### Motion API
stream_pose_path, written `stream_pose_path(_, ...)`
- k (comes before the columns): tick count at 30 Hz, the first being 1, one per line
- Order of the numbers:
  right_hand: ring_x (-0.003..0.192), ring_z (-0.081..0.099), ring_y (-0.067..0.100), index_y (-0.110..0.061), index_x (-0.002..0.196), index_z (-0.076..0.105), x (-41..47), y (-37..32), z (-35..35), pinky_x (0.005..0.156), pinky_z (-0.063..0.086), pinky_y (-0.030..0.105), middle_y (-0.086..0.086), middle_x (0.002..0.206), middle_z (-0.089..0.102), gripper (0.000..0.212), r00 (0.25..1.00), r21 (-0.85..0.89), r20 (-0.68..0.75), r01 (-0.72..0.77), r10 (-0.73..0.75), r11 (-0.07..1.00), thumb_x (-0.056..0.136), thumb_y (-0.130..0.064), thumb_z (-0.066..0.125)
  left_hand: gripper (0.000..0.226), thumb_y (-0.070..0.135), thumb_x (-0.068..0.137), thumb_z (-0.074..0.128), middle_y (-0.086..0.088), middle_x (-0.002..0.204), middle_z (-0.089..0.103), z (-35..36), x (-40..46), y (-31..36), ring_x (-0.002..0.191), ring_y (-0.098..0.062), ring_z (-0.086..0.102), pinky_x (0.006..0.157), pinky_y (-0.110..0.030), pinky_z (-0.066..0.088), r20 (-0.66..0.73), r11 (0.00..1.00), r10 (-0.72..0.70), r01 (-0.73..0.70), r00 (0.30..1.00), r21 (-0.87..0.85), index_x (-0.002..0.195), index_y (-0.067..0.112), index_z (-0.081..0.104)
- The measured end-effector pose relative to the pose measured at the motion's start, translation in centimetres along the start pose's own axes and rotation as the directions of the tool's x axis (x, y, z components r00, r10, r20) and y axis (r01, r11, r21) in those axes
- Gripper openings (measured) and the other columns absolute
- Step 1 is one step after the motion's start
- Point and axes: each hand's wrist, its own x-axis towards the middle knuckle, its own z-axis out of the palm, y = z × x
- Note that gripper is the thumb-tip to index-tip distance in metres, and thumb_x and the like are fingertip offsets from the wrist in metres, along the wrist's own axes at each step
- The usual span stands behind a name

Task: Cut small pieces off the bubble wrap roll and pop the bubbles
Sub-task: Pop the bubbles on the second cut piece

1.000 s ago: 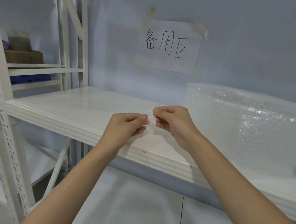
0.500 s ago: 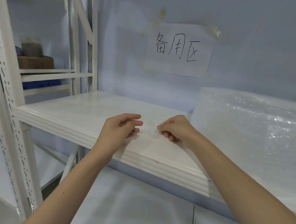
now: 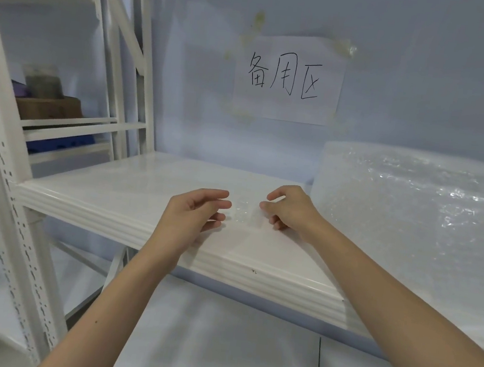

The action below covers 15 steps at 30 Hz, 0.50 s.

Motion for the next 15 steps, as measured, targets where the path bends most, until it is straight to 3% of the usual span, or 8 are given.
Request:
stream_pose_path(10, 0.052, 0.058, 0.021, -0.005, 0.097, 0.066, -0.9, -0.5, 0.3, 0.043, 0.044, 0.025, 0.014, 0.098, 0.067, 0.01, 0.991, -0.057, -0.035, 0.128, -0.13, 0.99, 0.09, -0.01, 0.059, 0.025, 0.005, 0.095, 0.054, -0.001, 0.096, 0.078, -0.1, -0.1, 0.1, 0.082, -0.017, 0.069, 0.075, -0.023, 0.058, 0.011, 1.0, -0.015, 0.015, 1.0, -0.003, 0.105, 0.018, 0.073)
stream_pose_path(13, 0.056, 0.062, 0.025, -0.005, 0.094, 0.068, -2.4, -1.1, 0.1, 0.04, 0.044, 0.019, 0.01, 0.102, 0.069, 0.016, 0.972, -0.182, -0.029, 0.226, -0.235, 0.957, 0.091, -0.012, 0.053, 0.024, 0.006, 0.095, 0.054, -0.002, 0.096, 0.078, 0.0, -0.3, 0.3, 0.083, -0.017, 0.07, 0.076, -0.022, 0.058, 0.029, 0.999, -0.027, 0.028, 0.999, -0.025, 0.105, 0.016, 0.073)
stream_pose_path(15, 0.064, 0.061, 0.021, -0.008, 0.097, 0.069, -3.8, -1.1, -0.1, 0.045, 0.042, 0.017, 0.004, 0.106, 0.068, 0.019, 0.952, -0.29, -0.008, 0.291, -0.306, 0.912, 0.092, -0.016, 0.052, 0.024, 0.006, 0.096, 0.054, -0.002, 0.096, 0.078, 0.4, -0.5, 0.6, 0.086, -0.018, 0.071, 0.079, -0.024, 0.057, 0.072, 0.999, -0.031, 0.034, 0.997, -0.035, 0.106, 0.016, 0.073)
